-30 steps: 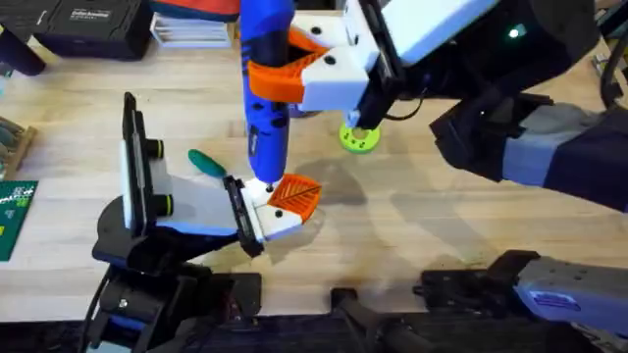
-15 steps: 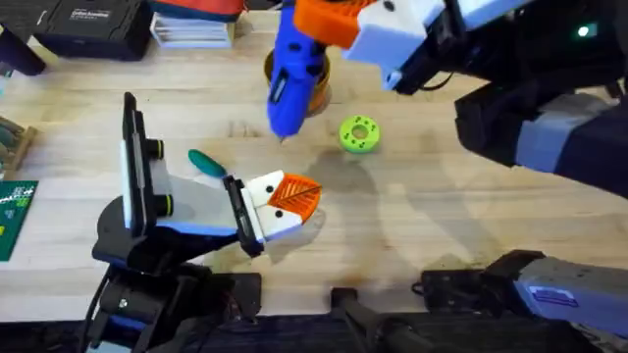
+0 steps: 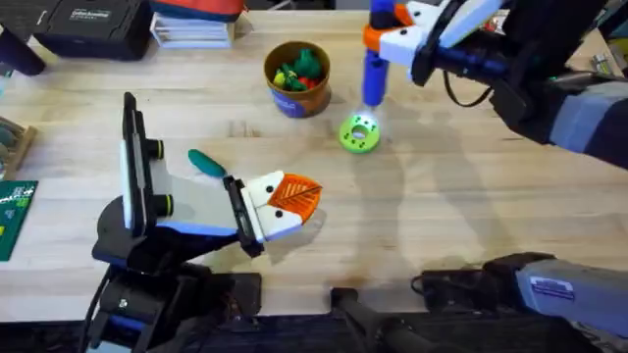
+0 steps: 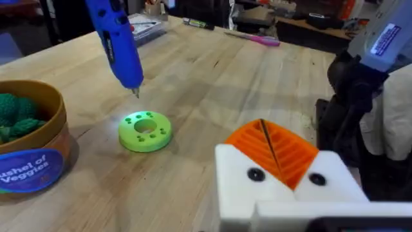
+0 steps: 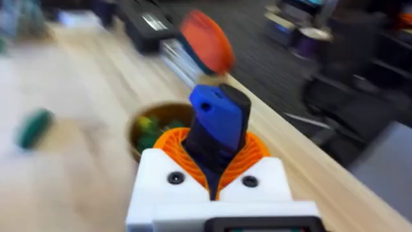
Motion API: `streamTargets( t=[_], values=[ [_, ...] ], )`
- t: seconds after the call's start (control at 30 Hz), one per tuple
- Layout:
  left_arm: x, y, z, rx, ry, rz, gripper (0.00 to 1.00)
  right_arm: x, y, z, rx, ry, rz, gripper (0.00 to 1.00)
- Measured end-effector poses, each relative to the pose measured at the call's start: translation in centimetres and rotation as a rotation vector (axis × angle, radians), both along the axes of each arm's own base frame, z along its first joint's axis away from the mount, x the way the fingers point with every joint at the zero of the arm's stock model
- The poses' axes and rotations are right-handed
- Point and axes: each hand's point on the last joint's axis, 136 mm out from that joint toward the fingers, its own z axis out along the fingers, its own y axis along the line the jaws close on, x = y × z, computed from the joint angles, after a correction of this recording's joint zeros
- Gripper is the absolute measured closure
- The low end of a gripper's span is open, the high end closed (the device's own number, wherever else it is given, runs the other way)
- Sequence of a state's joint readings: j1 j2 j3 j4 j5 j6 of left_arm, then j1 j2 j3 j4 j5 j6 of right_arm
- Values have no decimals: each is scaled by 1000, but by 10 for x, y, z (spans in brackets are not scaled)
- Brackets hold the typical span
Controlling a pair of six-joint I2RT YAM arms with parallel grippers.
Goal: Pick up the gripper from the table and insert it into the empty holder that is missing its gripper. Then pick up a screw, insert it into the mounting hole, and use the screwdriver to tighten it. Finally, clean up the table by picking up the vegetable and placing it into the bucket.
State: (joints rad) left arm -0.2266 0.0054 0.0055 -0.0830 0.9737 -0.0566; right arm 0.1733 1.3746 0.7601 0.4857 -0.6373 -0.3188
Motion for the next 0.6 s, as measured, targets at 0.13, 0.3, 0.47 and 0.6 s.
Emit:
streamTargets(
  t=[0.13, 0.3, 0.47, 0.6],
  values=[
    [0, 0, 0, 0, 0, 0, 996, 21, -32, -22, -227, -77, -165, 975],
    [0, 0, 0, 0, 0, 0, 996, 37, -69, -36, -477, -146, -330, 975],
    [0, 0, 0, 0, 0, 1, 996, 21, -96, -87, -776, -40, -314, 975],
    [0, 0, 0, 0, 0, 1, 996, 11, -109, -120, -911, 47, -278, 975]
  ],
)
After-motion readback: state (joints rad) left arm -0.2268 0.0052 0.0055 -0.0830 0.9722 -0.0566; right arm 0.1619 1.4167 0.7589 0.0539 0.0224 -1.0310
